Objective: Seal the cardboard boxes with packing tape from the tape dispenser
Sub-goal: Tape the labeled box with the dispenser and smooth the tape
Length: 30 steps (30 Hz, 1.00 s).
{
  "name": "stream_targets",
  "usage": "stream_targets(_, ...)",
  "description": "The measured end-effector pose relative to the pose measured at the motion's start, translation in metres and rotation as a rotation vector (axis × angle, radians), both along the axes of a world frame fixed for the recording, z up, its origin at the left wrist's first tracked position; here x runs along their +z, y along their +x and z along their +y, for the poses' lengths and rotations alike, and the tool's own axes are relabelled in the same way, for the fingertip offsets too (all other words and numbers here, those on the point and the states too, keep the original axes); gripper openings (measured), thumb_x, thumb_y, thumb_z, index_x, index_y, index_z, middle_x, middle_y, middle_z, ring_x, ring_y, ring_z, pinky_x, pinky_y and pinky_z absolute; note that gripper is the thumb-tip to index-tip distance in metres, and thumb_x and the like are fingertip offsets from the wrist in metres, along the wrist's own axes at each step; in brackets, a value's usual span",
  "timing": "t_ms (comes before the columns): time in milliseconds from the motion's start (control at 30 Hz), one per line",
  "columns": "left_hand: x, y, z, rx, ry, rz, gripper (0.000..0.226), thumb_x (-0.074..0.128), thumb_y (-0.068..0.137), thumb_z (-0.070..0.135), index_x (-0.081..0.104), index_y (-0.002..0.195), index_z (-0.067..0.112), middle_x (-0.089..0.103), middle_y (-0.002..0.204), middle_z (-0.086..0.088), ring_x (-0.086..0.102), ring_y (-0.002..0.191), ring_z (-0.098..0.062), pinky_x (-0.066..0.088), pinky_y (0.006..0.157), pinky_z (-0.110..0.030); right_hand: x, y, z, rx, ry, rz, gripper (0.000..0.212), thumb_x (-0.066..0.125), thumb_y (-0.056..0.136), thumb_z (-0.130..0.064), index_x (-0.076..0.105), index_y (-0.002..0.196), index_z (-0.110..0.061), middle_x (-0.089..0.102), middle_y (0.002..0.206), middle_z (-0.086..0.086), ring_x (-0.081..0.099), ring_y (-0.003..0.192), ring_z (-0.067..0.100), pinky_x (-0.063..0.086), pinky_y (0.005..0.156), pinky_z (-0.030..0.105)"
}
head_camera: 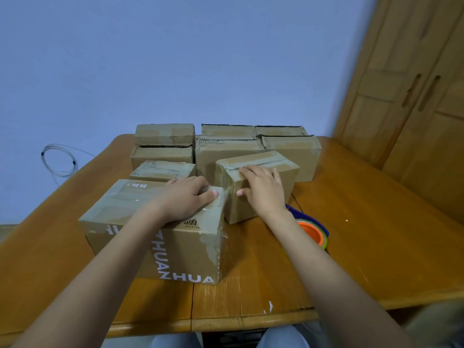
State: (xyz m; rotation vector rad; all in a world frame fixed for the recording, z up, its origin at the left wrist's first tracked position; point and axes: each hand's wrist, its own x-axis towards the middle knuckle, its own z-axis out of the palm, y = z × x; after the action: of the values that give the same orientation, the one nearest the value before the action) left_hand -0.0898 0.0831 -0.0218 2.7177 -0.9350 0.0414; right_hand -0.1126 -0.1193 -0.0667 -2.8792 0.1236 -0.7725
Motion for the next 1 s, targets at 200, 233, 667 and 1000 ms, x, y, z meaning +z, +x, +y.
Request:
stream_targets(200,-0.001,0.002,0.003,-0.001,0.011,0.011,0.041,0.030,0.098,0.052,0.050,0.117,0.021,0.051,0.107,0.006,0.044,0.103,-0.012,0.027,0.102,-0.035,0.003,0.001,0.003,-0.037,0.000,0.014,0.053,0.057,0.092,-0.031,0.042,0.142,-0.024,0.044,0.144,-0.006,0.029,0.138,0.015,0.003,0.117,0.048)
stream_targets(233,0.000,0.002,0.002,0.001,0.014,0.015,0.042,0.030,0.098,0.052,0.050,0.117,0.021,0.051,0.108,0.006,0.045,0.105,-0.013,0.027,0.103,-0.035,0.003,0.002,0.003,-0.039,-0.005,0.017,0.052,0.057,0.093,-0.031,0.042,0.142,-0.024,0.043,0.144,-0.006,0.029,0.138,0.015,0.003,0.117,0.048)
stream_targets(667,-0.001,0.007,0.031,0.091,-0.022,0.014,0.040,0.033,0.097,0.053,0.052,0.108,0.021,0.055,0.106,0.003,0.048,0.101,-0.015,0.029,0.098,-0.035,-0.001,0.004,-0.026,-0.125,0.013,0.004,0.056,0.066,0.086,-0.037,0.049,0.137,-0.022,0.049,0.138,-0.004,0.034,0.134,0.017,0.015,0.117,0.042)
stream_targets(1000,-0.001,0.005,0.031,0.087,0.038,-0.003,0.033,0.030,0.097,0.053,0.045,0.102,0.025,0.048,0.102,0.006,0.046,0.103,-0.014,0.029,0.105,-0.037,0.011,0.009,-0.026,-0.014,-0.069,0.122,0.065,0.057,0.087,-0.031,0.030,0.146,-0.026,0.024,0.152,0.003,0.017,0.141,0.026,0.011,0.116,0.054)
